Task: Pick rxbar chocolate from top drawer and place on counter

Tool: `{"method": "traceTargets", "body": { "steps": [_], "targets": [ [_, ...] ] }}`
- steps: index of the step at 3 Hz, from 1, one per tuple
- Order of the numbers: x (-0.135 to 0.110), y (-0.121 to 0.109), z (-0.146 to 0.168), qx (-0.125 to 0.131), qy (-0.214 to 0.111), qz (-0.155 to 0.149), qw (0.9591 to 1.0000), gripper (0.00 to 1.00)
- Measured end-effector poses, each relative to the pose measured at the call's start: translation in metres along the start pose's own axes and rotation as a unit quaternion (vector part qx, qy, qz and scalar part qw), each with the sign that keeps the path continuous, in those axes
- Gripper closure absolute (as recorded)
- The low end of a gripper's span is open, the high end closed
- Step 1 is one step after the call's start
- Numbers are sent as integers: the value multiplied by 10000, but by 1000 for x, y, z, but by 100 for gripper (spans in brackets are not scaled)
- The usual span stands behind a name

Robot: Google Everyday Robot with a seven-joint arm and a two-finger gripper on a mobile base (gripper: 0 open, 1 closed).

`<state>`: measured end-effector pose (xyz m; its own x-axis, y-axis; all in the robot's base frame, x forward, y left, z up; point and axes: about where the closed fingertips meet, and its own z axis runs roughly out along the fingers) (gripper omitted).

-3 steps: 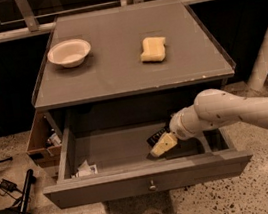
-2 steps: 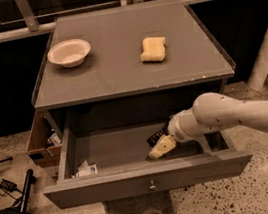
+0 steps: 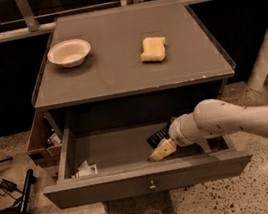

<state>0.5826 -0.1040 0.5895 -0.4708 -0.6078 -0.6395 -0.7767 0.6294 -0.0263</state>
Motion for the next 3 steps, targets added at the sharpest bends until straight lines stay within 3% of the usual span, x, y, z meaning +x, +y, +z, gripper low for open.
{"method": "traceTargets", "body": {
  "steps": [3],
  "targets": [
    [9,-20,7,240,88,-78,9996,1]
  ]
}}
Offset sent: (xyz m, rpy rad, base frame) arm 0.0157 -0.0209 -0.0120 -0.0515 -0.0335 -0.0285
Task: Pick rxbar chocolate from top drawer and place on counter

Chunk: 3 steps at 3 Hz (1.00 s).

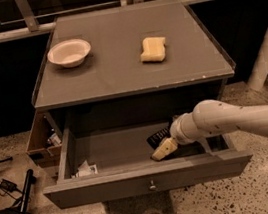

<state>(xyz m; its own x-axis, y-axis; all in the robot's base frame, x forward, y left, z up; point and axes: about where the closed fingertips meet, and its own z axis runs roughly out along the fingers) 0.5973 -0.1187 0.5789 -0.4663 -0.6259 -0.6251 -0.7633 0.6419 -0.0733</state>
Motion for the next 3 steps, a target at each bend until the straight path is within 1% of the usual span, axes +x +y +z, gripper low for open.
{"method": "traceTargets", "body": {
  "steps": [1,2,3],
  "targets": [
    [0,-6,2,42,42,-9,10000,2],
    [2,-7,3,48,160,8,9999,21],
    [3,-6,1,38,214,14,9998,44]
  ]
}}
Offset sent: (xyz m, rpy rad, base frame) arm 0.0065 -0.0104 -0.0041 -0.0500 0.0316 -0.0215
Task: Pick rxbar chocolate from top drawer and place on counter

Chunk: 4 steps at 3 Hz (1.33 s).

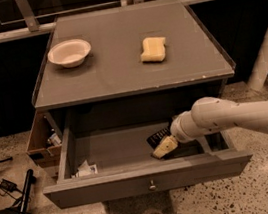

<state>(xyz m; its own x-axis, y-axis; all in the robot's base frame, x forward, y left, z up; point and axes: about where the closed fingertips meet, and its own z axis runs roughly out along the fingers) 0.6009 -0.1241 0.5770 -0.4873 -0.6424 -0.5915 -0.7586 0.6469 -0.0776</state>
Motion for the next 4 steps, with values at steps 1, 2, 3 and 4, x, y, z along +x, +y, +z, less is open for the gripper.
{"method": "traceTargets", "body": {
  "steps": [1,2,3,4],
  "targets": [
    [-4,-1,-5,0,0,0,10000,67],
    [-7,-1,-10,0,0,0,10000,91],
    [-13,4,-29,-38,-105,-116,9999,100],
    [-13,4,-29,-39,-106,-117,9999,100]
  ]
}}
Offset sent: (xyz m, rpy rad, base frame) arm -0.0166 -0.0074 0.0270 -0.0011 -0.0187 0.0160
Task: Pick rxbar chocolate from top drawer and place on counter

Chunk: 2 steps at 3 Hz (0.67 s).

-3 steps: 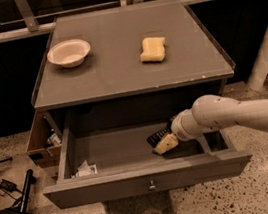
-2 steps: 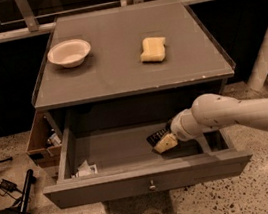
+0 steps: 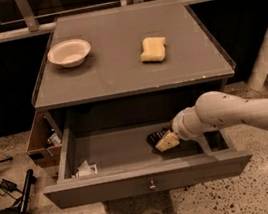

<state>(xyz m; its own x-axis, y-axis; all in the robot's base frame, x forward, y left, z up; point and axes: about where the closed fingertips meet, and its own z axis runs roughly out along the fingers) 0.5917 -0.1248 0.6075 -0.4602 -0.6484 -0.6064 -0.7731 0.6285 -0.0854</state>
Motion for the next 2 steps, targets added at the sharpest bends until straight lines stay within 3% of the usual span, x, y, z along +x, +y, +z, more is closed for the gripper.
{"method": "traceTargets", "body": {
  "steps": [1,2],
  "targets": [
    [-3,3,-9,-170,-46,-192,9997,100],
    [-18,4,-40,-456,-183,-597,9970,100]
  ]
}}
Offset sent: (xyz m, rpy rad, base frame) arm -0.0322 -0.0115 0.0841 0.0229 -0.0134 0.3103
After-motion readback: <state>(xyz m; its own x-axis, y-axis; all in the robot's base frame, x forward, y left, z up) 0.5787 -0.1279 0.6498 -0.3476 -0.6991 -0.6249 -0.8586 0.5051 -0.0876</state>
